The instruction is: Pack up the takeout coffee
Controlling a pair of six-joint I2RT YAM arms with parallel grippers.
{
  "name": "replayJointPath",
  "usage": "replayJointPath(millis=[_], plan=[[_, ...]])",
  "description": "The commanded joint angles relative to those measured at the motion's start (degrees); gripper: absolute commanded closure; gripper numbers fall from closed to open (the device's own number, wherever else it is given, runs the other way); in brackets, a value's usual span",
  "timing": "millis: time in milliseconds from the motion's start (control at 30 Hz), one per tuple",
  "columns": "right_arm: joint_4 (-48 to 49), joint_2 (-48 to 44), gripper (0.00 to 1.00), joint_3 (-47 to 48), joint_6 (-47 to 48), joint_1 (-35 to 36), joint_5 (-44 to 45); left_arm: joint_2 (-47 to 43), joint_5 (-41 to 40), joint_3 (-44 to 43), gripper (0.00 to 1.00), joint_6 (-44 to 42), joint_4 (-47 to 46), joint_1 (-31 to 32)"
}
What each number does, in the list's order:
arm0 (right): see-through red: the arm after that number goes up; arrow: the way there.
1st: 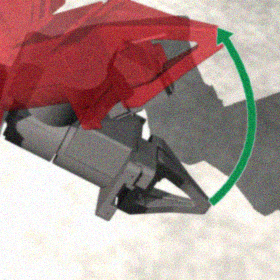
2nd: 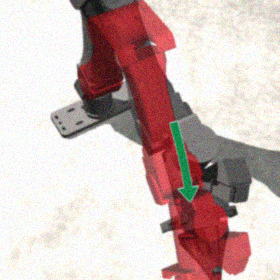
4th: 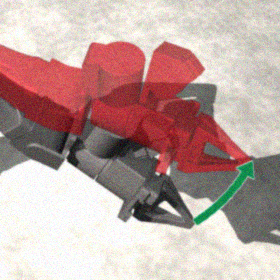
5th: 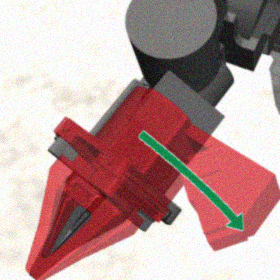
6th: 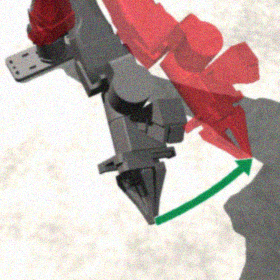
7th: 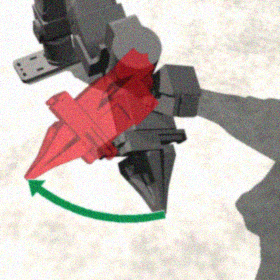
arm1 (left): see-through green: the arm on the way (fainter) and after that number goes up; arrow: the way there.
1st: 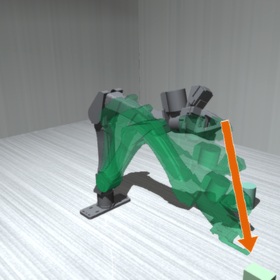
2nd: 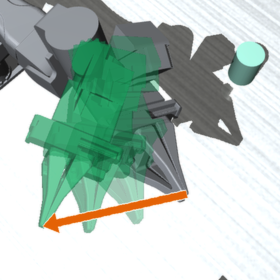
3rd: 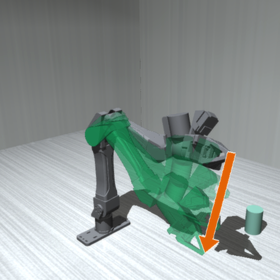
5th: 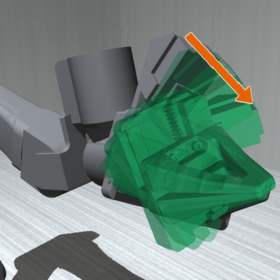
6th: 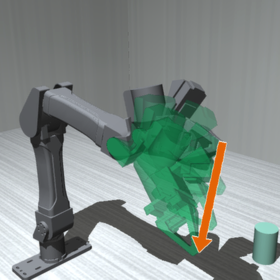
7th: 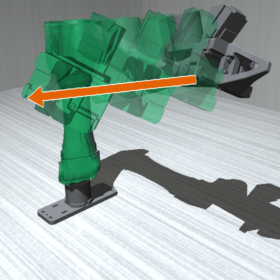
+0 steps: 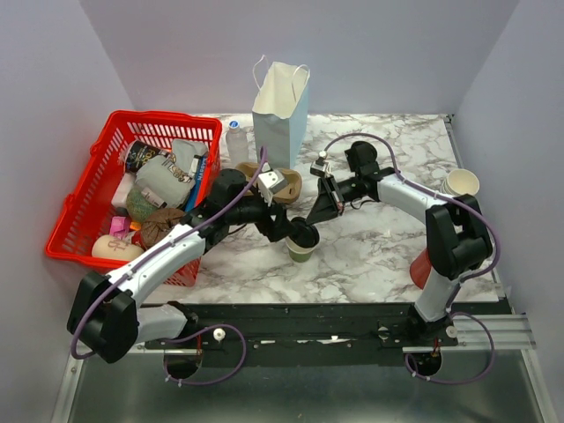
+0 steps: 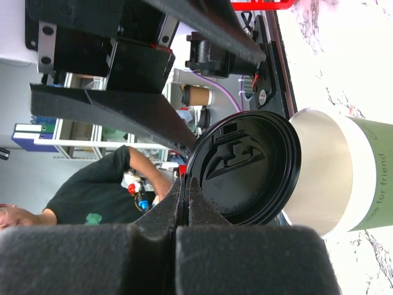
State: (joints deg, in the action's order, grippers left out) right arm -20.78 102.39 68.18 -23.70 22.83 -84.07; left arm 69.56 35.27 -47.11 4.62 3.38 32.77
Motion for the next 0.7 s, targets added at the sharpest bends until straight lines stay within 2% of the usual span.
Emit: replayJointPath(millis=[0,400,667], plan=[[1.09,1.67,0.99,-0.16,-1.34,0.29,-2.15,0.84,2.97,-0.44,0.18,-2.07,-2.06,0.62],[1.09,2.73,0.96,0.11,-2.05,0.11,-1.45,2.77,3.67,-0.7,0.19,-3.04,-2.76,0.89],[1.0,3.96,0.9,0.72,-2.57,-0.51,-0.74,3.83,3.14,-0.87,0.19,-4.36,-2.59,0.98]])
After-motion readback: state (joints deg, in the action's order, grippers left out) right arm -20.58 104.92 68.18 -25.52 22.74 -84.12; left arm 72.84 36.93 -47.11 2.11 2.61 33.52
